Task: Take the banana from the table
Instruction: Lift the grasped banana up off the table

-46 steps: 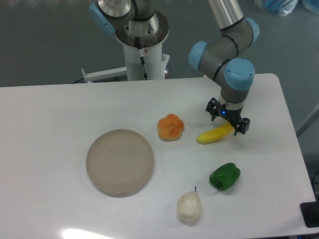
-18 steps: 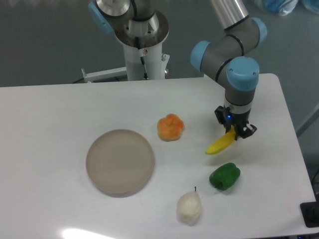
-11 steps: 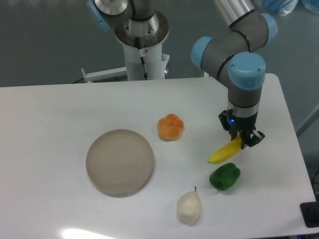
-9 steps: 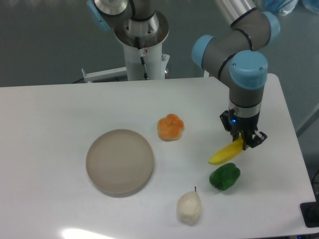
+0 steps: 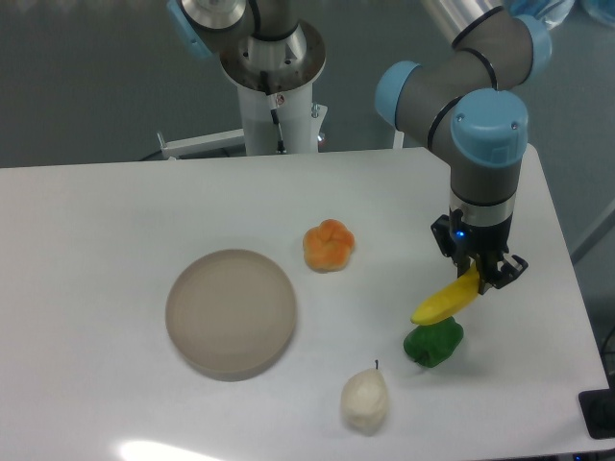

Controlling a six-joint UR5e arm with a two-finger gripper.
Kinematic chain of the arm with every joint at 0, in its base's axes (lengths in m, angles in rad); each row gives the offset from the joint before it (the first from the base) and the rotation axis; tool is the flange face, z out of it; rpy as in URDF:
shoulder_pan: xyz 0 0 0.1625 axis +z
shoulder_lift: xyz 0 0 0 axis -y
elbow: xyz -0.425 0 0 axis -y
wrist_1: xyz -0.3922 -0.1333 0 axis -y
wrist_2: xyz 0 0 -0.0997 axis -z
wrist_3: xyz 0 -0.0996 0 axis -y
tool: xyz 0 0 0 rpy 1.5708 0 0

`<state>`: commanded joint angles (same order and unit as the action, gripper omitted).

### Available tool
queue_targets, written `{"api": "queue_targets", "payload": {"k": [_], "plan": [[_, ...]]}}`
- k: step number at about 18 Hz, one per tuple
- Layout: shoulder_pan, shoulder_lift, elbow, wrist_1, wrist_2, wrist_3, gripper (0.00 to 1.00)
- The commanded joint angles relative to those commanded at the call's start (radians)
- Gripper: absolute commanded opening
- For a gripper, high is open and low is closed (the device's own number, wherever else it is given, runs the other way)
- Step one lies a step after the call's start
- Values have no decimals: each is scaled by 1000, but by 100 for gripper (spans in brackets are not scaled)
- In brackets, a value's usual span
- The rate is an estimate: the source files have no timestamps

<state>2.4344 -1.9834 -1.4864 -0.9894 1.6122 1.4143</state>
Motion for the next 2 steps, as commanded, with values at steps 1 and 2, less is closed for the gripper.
{"api": "queue_targets", "payload": {"k": [1,2], "plan": [[0,-2,2,0,0,0,32],[0,-2,3,0,-3,0,32]]}}
